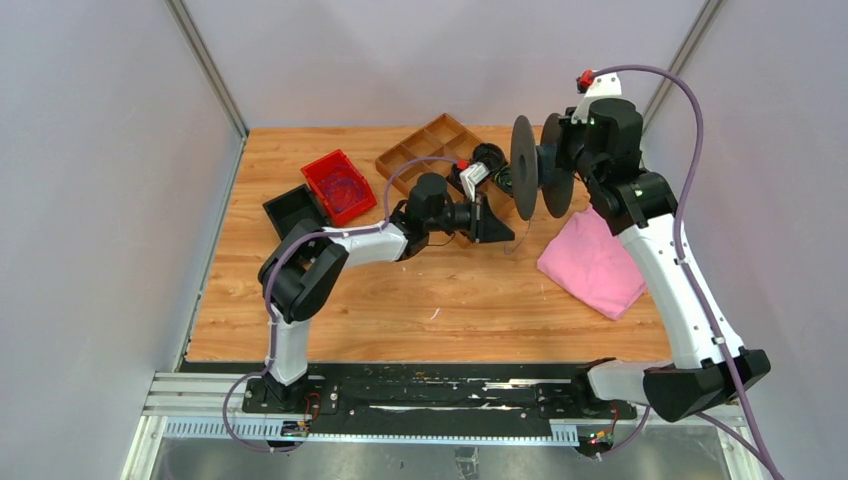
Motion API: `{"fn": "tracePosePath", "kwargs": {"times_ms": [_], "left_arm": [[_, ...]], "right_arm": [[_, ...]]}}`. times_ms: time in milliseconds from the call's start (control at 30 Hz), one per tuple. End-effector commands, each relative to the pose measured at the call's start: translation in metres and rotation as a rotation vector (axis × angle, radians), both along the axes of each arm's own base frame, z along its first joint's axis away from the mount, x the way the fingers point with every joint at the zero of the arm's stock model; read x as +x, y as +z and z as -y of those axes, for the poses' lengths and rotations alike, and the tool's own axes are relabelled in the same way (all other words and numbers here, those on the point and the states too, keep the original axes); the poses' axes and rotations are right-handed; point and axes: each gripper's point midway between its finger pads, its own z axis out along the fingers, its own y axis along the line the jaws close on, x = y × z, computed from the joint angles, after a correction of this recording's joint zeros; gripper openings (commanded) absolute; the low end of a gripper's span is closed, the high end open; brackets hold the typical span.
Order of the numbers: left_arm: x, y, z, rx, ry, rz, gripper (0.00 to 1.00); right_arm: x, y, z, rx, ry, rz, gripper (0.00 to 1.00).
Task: Wrap the cables
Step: Wrap the cable around the cable reel.
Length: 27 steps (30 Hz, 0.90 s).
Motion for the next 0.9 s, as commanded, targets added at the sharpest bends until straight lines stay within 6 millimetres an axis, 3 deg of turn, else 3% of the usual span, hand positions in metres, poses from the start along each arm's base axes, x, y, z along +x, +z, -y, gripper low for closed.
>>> {"fn": "tracePosePath", "kwargs": {"times_ms": [0,300,633,867], "left_arm": [[-0.021,0.027,0.011,-0.036,-0.035,0.027,0.00],[-0.037,0.060,0.017,-0.079,-0.076,-0.027,0.00],[-0.042,0.096,0.012,-0.063,-0.122,0.026,0.00],[-0.023,0.124,-0.011,-0.040,-0.082,0.049,0.00]], "right_arm": [[0.019,0.016,0.019,0.007,-0.110,0.107,0.01],[0.035,-0.024,0.027,-0.072,-0.157,0.092,0.01],[0.039,-0.050,0.034,-0.151,-0.173,0.097,0.01],[0.036,-0.067,0.036,-0.198,-0.153,0.093,0.01]]}}
